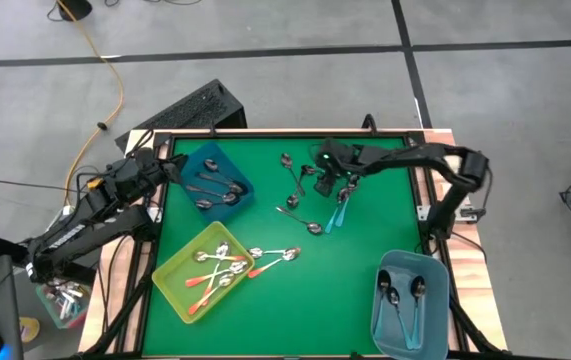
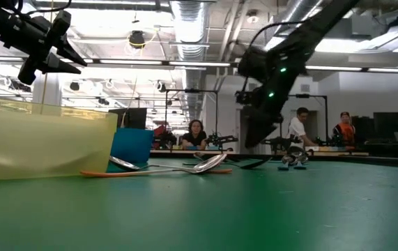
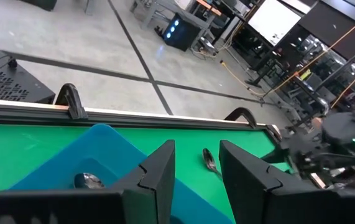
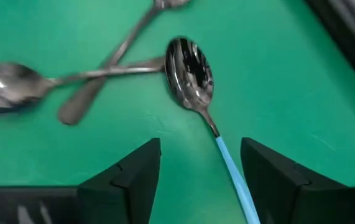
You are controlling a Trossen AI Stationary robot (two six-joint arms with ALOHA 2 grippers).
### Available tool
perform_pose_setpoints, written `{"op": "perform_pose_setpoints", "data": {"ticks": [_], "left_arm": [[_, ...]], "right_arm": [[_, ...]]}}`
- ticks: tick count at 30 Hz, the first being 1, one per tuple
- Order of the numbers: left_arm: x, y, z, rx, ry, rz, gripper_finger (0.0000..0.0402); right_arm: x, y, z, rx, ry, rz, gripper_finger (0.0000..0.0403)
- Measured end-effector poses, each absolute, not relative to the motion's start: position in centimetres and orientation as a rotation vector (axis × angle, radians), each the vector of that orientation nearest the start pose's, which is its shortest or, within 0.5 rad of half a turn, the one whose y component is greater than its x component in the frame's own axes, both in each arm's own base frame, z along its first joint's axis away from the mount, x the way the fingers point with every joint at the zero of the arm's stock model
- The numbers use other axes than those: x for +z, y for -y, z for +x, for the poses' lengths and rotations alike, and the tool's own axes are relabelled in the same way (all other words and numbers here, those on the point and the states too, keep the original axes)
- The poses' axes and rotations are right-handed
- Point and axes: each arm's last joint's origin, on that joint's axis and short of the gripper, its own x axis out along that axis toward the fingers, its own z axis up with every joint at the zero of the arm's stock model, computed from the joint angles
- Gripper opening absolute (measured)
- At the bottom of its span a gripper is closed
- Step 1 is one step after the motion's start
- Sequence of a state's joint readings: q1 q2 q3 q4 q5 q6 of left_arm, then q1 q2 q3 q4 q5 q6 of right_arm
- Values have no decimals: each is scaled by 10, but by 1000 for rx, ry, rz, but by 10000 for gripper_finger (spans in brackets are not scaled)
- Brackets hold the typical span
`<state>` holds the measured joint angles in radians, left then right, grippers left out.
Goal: Sort silverware by color (type)
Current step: Put the blue spoon into the blue bin
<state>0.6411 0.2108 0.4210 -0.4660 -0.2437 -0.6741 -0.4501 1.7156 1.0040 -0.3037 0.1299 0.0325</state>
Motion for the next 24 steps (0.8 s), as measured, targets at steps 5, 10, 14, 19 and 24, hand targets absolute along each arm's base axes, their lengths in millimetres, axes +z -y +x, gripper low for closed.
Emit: {"op": "perform_pose_setpoints", "data": {"ticks": [5, 10, 14, 19, 24], "left_arm": [[244, -54, 61, 935, 41, -664, 110], [244, -54, 61, 934, 41, -664, 110], [244, -54, 61, 934, 40, -663, 110], [244, -54, 61, 934, 40, -663, 110], [244, -54, 61, 934, 40, -663, 110]], "right_arm": [[160, 173, 312, -537, -1162, 190, 222], [152, 192, 312, -553, -1272, 235, 221], [147, 196, 310, -518, -1293, 286, 218], [143, 192, 307, -508, -1312, 308, 182], [142, 189, 307, -518, -1319, 329, 94]]}}
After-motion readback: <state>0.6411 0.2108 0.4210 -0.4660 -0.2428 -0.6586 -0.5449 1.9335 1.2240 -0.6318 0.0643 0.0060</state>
